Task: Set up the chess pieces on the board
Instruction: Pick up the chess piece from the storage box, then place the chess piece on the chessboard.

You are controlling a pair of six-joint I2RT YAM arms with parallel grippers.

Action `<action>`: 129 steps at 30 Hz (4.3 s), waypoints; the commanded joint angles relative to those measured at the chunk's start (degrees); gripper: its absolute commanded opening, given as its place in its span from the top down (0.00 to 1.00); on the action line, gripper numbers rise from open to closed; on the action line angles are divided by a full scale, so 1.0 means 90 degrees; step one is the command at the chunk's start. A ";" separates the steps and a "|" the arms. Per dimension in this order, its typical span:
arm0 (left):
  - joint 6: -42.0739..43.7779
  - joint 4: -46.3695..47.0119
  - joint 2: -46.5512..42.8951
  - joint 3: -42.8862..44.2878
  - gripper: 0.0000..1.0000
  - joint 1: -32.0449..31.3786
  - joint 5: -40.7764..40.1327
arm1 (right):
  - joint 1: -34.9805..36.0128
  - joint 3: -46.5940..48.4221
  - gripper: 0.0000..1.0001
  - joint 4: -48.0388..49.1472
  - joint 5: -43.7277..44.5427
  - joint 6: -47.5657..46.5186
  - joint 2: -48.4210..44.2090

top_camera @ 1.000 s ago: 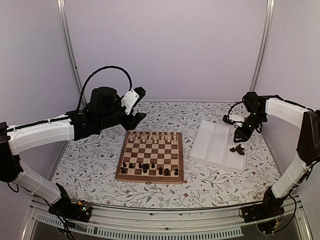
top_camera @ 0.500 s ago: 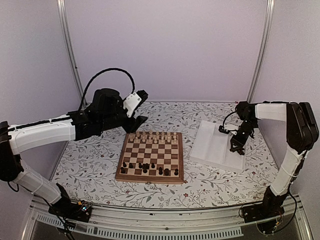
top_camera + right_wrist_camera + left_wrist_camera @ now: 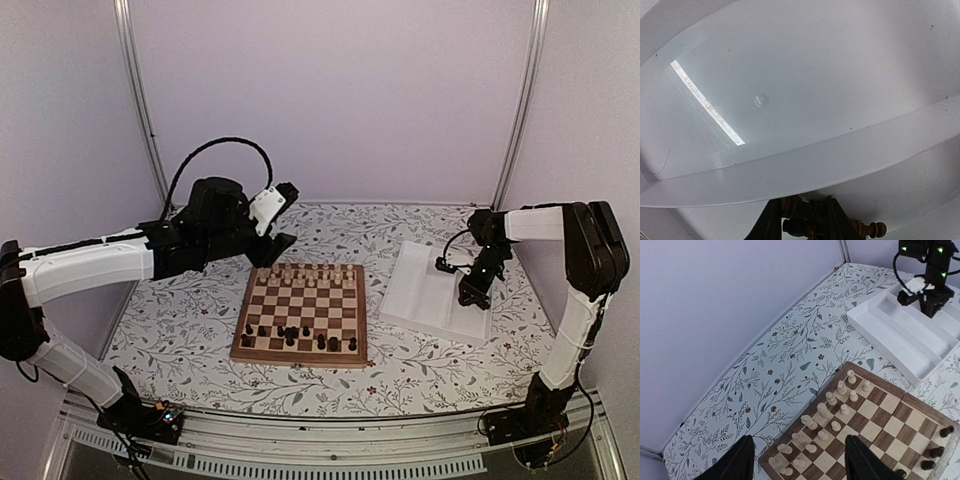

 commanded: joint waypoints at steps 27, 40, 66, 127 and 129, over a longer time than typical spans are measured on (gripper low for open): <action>-0.4737 0.1610 0.1432 0.0816 0.41 0.0304 0.3966 | 0.2517 -0.0211 0.77 0.1244 0.0016 -0.0340 -0.3012; -0.6817 0.3454 0.2672 0.1101 0.45 0.0030 0.5443 | 0.4384 0.0463 0.76 0.1302 0.0524 -0.0591 -0.2873; -0.6987 0.3695 0.3173 0.1208 0.62 -0.0180 0.6301 | 0.4726 0.1079 0.76 0.1009 0.0412 -0.0466 -0.2470; -0.1697 0.5299 0.3663 -0.1079 0.75 -0.0326 0.3441 | 0.3119 -0.0466 0.27 0.1252 -0.0973 0.0229 -0.3372; -0.1705 0.5275 0.3664 -0.1067 0.75 -0.0326 0.3457 | 0.3119 -0.0479 0.27 0.1234 -0.0972 0.0218 -0.3356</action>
